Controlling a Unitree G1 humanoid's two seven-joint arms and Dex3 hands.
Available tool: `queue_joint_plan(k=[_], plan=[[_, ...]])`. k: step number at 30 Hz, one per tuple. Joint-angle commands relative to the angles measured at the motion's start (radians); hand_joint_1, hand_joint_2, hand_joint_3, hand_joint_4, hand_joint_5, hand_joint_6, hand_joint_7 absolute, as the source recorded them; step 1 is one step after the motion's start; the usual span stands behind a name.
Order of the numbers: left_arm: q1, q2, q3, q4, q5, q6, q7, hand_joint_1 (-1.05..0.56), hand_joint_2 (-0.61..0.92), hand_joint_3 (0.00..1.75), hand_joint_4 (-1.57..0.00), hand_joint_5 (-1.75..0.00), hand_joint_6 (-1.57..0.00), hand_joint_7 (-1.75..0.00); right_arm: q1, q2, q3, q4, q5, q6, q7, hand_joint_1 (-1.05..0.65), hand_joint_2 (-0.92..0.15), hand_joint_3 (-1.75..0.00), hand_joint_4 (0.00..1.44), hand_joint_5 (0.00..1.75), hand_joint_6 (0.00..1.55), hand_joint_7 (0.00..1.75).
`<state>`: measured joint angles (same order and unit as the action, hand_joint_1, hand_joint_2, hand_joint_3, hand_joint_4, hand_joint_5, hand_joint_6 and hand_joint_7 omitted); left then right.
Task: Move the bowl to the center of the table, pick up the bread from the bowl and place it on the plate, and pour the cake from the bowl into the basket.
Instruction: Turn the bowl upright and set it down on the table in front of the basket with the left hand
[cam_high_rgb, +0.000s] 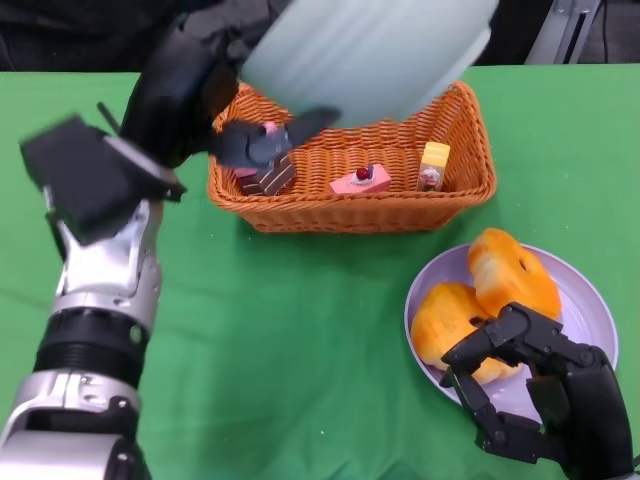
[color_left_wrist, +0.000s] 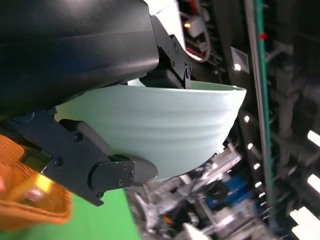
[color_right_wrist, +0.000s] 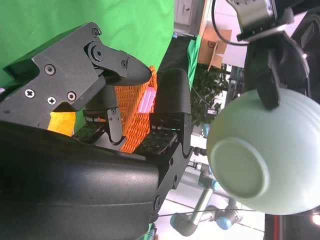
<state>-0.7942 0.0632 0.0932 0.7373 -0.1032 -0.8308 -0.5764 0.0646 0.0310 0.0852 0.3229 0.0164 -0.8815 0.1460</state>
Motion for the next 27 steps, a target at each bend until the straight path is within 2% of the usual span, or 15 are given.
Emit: queue_joint_plan(k=[1,10,15,19,22,27], plan=[[0.005,0.043,-0.002,0.045,0.046,-0.105,0.055,-0.17,0.85,0.69,-0.67,-1.75,-0.62,-1.52,-0.007,-0.01,-0.01,0.013,0.012,-0.022,0.002,-0.16,-0.53,-0.9,0.78,1.32,0.71,1.16],[0.041,0.118,-0.007,0.125,0.234,-0.334,0.258,-0.13,0.84,0.69,-0.67,-1.75,-0.63,-1.52,-0.011,-0.015,-0.02,0.02,0.017,-0.021,0.001,-0.15,-0.52,-0.9,0.78,1.31,0.71,1.16],[0.039,0.135,-0.024,0.148,0.279,-0.371,0.328,-0.14,0.85,0.67,-0.66,-1.75,-0.63,-1.52,-0.011,-0.014,-0.023,0.02,0.018,-0.021,0.004,-0.15,-0.52,-0.91,0.78,1.3,0.72,1.15],[0.11,0.19,0.037,0.113,0.522,-0.494,0.522,-0.07,0.76,0.81,-0.66,-1.74,-0.65,-1.43,-0.02,-0.016,-0.035,0.033,0.02,-0.034,0.001,-0.14,-0.51,-0.93,0.78,1.29,0.73,1.14],[0.128,0.21,0.046,0.107,0.642,-0.509,0.647,-0.07,0.75,0.81,-0.64,-1.75,-0.65,-1.41,-0.024,-0.013,-0.038,0.04,0.025,-0.04,0.007,-0.14,-0.5,-0.94,0.79,1.29,0.73,1.13],[0.167,0.267,0.031,0.047,0.916,-0.482,0.957,-0.08,0.74,0.8,-0.63,-1.75,-0.64,-1.37,-0.029,-0.008,-0.044,0.05,0.021,-0.046,0.003,-0.15,-0.49,-0.96,0.79,1.28,0.74,1.13]])
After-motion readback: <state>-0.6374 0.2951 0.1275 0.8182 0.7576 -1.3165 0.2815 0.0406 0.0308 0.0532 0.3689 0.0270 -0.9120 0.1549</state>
